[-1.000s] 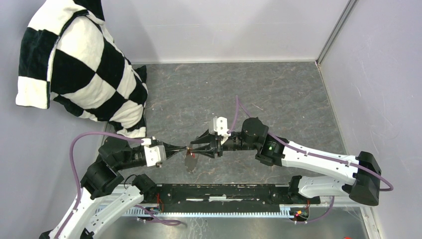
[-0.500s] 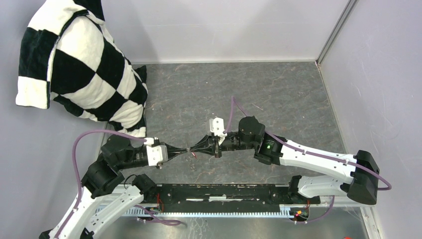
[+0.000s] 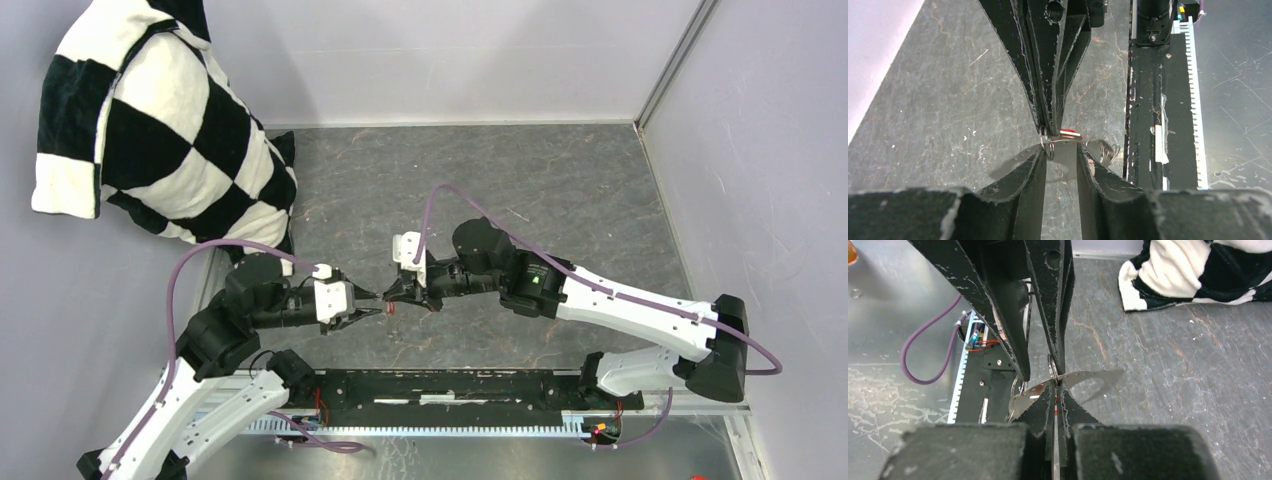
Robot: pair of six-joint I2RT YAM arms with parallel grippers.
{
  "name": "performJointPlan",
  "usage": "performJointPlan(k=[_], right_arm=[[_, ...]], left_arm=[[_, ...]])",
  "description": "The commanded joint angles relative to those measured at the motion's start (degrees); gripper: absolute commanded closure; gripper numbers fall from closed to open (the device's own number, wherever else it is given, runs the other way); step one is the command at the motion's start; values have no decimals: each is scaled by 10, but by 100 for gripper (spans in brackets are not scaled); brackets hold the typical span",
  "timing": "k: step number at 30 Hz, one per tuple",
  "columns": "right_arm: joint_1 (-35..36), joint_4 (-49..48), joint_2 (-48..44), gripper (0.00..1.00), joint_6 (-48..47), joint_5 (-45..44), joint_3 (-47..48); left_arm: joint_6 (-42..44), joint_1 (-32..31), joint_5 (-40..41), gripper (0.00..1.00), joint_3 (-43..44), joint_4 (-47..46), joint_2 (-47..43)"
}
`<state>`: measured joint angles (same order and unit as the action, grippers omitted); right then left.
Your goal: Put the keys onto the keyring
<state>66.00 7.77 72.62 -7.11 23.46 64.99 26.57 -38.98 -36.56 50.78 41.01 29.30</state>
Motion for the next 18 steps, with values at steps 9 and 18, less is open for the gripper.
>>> performJointPlan(k=[9,18], right_arm=[[39,106,39,99,-60,-78,102],[53,134,55,99,-70,-85,125]], left_arm=[[21,0,-26,72,35,17,29],[29,0,0,98,42,5,39]])
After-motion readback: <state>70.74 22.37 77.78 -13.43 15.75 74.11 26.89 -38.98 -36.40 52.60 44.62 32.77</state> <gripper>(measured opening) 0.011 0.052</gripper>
